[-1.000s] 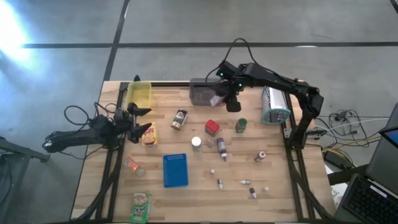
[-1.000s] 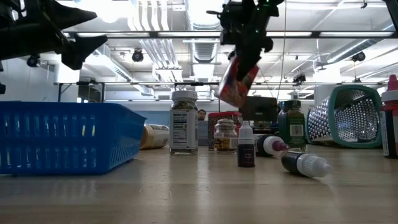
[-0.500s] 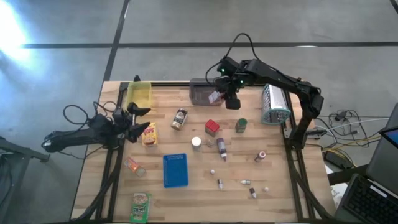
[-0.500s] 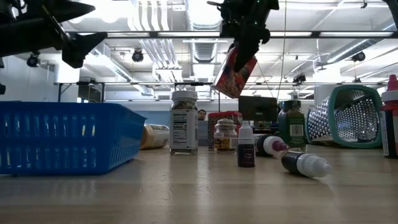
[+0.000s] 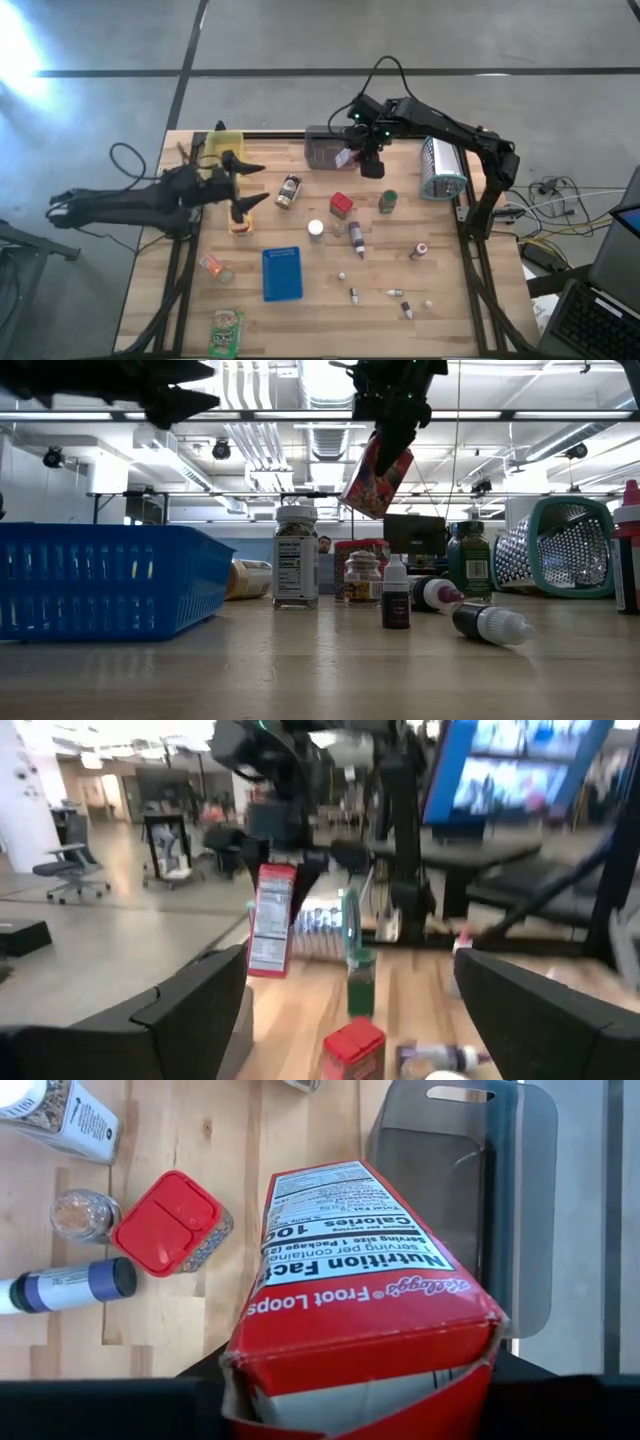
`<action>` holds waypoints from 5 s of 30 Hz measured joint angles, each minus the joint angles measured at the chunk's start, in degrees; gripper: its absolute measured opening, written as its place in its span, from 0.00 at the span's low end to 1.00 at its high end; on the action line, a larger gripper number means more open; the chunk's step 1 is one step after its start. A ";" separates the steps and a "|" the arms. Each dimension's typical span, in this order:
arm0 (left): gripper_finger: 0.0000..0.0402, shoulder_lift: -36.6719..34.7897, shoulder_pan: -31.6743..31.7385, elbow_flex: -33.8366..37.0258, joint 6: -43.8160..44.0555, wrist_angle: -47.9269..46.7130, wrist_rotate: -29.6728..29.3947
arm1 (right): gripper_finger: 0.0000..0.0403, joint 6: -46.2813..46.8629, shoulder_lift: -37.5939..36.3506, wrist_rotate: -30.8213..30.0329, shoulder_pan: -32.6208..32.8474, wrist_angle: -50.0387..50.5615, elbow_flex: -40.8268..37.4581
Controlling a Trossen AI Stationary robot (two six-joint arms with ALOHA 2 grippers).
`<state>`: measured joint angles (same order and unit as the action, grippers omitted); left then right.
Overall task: Pick & Place Kitchen Items
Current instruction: Put the red cereal box into the yellow bin
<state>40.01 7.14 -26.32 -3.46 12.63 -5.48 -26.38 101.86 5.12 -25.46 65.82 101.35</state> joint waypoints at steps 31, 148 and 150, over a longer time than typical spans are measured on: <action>0.88 37.43 0.68 -29.91 -6.89 -3.26 -0.42 | 0.41 0.97 0.00 -0.29 6.09 -0.07 0.23; 0.46 50.95 5.95 -40.94 -4.42 -2.96 6.44 | 0.55 3.76 -0.11 2.32 8.05 -1.27 0.23; 0.46 50.97 5.95 -40.94 -4.39 -2.96 6.43 | 0.56 3.78 -0.11 2.47 8.07 -1.20 0.23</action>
<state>90.98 13.08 -67.26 -7.84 9.67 0.95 -22.60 101.75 7.59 -17.39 64.62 101.58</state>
